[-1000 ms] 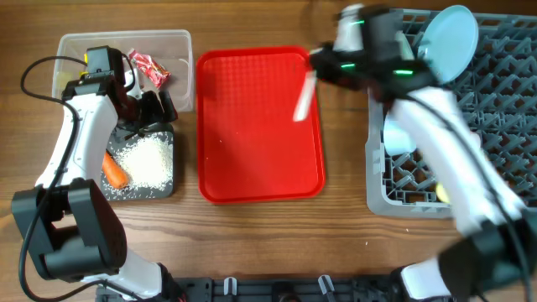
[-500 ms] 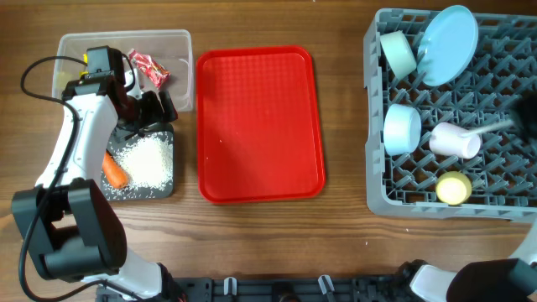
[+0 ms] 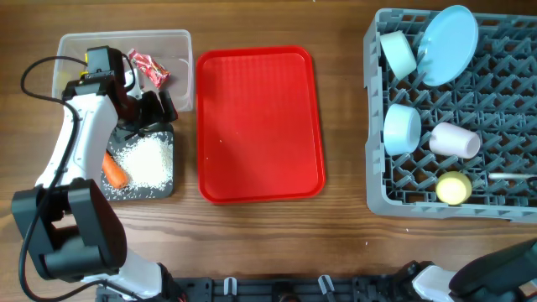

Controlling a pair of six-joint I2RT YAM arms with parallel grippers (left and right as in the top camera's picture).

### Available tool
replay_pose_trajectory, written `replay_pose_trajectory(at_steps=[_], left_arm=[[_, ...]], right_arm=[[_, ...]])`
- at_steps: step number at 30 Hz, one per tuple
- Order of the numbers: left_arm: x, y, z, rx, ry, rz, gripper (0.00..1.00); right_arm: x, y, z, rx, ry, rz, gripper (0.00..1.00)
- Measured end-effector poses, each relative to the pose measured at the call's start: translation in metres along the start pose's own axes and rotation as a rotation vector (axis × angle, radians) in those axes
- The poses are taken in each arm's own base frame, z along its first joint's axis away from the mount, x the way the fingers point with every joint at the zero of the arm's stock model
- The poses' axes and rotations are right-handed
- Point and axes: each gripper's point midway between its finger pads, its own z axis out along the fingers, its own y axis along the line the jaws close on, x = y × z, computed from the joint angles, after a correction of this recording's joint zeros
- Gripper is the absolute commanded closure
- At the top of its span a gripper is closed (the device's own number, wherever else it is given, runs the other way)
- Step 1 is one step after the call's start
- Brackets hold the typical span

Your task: Sort waste into correct bins and load items into the dishwasher rack

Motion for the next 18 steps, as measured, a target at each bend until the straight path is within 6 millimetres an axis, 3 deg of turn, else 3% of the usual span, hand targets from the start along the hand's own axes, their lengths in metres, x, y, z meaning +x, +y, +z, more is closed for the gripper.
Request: replay_pose_trajectory(at_steps=[4, 6, 7, 8, 9, 10, 15, 18], left_arm=[[0.000, 0.000, 0.000, 0.000, 0.000, 0.000, 0.00], [0.000, 0.000, 0.000, 0.000, 0.000, 0.000, 0.00], [0.000, 0.000, 0.000, 0.000, 0.000, 0.000, 0.00], [0.000, 0.000, 0.000, 0.000, 0.000, 0.000, 0.00], [0.000, 0.000, 0.000, 0.000, 0.000, 0.000, 0.00], [0.000, 0.000, 0.000, 0.000, 0.001, 0.000, 0.00], [0.000, 0.000, 0.000, 0.000, 0.001, 0.000, 0.00], [0.000, 0.000, 0.000, 0.000, 0.001, 0.000, 0.00]], right_arm=[[0.014, -0.012, 0.016, 0.045, 0.010, -0.010, 0.95], [0.018, -0.017, 0.022, 0.059, 0.007, -0.013, 0.85], [0.021, -0.019, 0.025, 0.067, 0.010, -0.014, 0.72], [0.025, -0.022, 0.027, 0.076, 0.017, -0.015, 0.47], [0.026, -0.023, 0.028, 0.079, 0.018, -0.014, 0.31], [0.025, -0.023, 0.028, 0.078, 0.017, -0.012, 0.24], [0.031, -0.013, 0.028, 0.021, 0.048, -0.011, 0.20], [0.037, 0.007, 0.021, -0.093, 0.077, -0.056, 0.18]])
